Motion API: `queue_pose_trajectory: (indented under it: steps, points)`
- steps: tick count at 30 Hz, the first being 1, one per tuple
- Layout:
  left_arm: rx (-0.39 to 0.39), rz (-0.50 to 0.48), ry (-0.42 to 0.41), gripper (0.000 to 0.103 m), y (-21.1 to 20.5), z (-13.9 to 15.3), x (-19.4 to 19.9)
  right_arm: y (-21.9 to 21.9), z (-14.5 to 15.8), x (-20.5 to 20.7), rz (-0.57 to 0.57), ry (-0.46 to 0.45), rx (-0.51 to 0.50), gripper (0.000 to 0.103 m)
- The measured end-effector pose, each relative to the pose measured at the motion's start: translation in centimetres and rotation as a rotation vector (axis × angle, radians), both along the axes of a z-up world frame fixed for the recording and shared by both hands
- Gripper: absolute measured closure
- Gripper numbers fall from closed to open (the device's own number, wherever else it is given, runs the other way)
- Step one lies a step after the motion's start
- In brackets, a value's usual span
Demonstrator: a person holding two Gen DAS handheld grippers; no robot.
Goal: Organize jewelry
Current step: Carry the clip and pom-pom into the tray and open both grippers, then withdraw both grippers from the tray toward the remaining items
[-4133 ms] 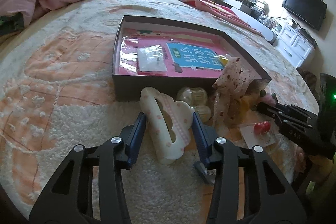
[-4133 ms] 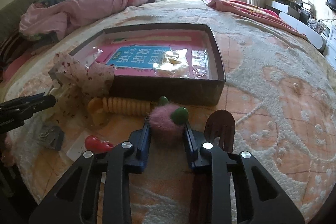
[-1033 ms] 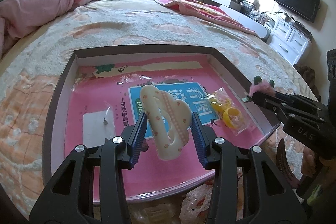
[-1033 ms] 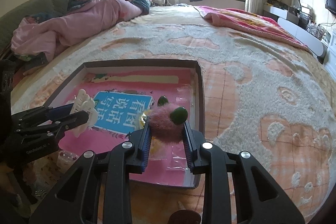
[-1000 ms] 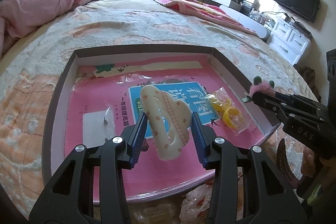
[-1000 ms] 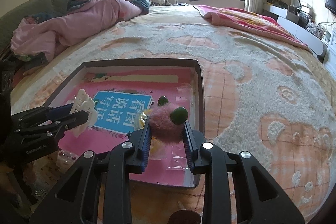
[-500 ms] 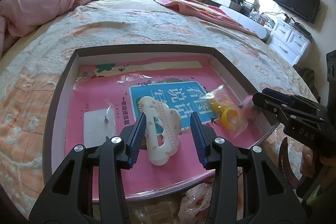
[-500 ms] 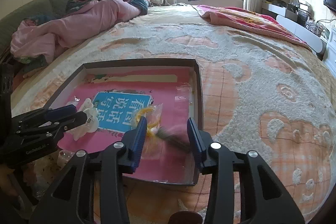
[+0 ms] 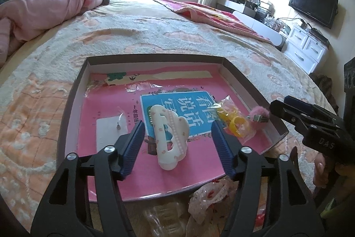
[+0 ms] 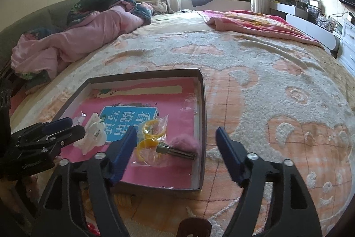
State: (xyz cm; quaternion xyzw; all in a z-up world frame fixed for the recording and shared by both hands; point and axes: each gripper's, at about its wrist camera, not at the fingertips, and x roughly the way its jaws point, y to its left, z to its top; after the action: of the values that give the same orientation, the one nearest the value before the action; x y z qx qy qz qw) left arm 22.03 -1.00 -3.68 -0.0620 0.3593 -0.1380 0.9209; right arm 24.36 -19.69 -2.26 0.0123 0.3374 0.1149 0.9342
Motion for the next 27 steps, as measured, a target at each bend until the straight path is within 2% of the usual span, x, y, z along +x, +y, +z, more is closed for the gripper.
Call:
queue_pose_trajectory:
  steps: [1, 7, 10, 22, 27]
  points:
    - [0.001, 0.004, -0.002, 0.044, 0.1, 0.1, -0.1, -0.1, 0.1, -0.1, -0.005, -0.003, 0.005, 0.023]
    - [-0.002, 0.028, -0.024, 0.025, 0.6, 1.0, -1.0, -0.4, 0.5, -1.0, -0.017, -0.025, 0.007, 0.019]
    - [-0.005, 0.038, -0.039, 0.02, 0.9, 1.6, -1.6, -0.4, 0.9, -1.6, -0.016, -0.043, 0.01, 0.018]
    - [-0.019, 0.066, -0.101, 0.012, 1.8, 3.9, -4.4, 0.0, 2.5, -4.6, 0.003, -0.11, -0.003, 0.016]
    - [-0.029, 0.069, -0.13, 0.012, 2.0, 4.4, -5.7, 0.3, 3.1, -5.9, 0.011, -0.143, -0.004, 0.01]
